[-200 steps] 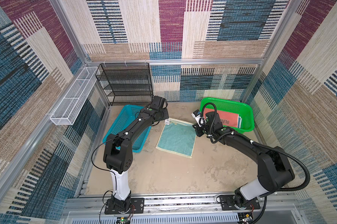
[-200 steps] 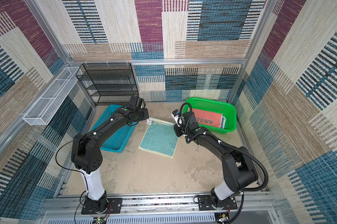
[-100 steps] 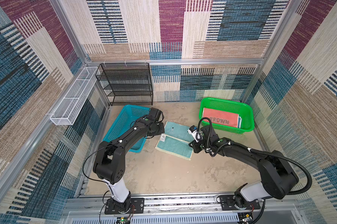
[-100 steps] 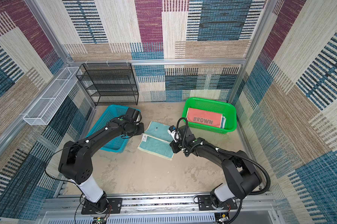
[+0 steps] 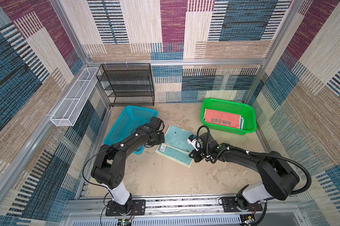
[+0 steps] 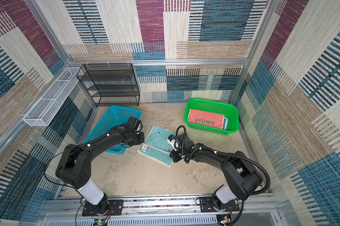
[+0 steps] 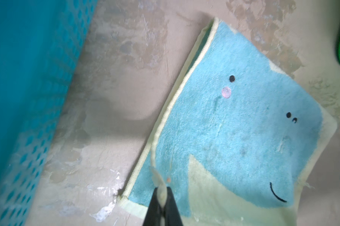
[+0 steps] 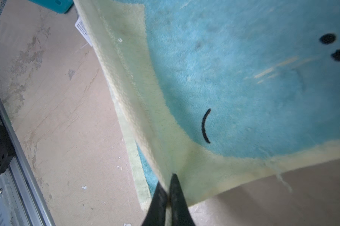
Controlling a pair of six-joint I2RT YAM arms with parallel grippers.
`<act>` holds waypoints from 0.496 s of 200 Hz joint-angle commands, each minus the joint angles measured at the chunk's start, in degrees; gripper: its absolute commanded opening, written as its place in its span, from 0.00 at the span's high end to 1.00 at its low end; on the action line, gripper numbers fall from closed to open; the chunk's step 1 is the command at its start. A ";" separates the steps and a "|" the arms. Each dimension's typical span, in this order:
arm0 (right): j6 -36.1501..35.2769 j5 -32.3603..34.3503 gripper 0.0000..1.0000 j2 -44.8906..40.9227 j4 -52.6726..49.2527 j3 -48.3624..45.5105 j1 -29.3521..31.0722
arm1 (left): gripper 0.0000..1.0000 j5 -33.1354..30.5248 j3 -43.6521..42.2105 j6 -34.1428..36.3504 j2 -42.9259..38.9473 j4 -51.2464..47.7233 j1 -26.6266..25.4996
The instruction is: Fold and stack the towels
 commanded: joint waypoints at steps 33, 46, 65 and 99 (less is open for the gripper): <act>3.02 -4.93 0.94 2.53 1.26 -2.23 2.21 | 1.00 -3.34 -3.43 -1.11 0.32 4.89 -0.21; 2.94 -5.91 0.93 2.74 1.67 -2.55 2.56 | 1.00 -3.49 -4.04 -1.30 0.04 5.42 -0.23; 2.98 -6.14 0.98 1.54 1.79 -2.65 2.85 | 1.00 -3.49 -4.04 -1.39 -0.81 5.74 -0.25; 2.94 -7.32 1.00 -2.65 0.93 -1.87 2.99 | 1.00 -3.14 -2.45 -0.22 -3.06 4.91 -0.21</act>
